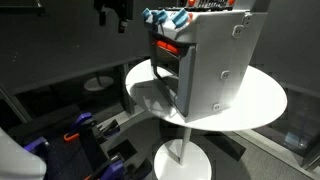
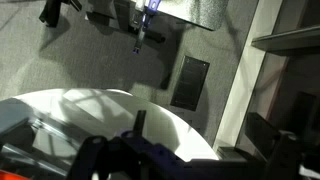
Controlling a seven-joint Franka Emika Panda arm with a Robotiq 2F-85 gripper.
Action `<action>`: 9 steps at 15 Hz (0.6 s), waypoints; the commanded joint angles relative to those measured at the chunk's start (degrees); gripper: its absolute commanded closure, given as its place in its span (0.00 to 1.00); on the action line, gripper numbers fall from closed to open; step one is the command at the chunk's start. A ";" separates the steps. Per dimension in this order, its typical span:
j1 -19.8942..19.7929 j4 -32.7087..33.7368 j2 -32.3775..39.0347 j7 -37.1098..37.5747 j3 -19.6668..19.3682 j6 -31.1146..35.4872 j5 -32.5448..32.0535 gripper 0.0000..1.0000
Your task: Push the bottom orange button on the right side of the stove
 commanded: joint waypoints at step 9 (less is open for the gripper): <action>-1.80 2.73 -1.12 2.44 1.62 1.00 -2.46 0.00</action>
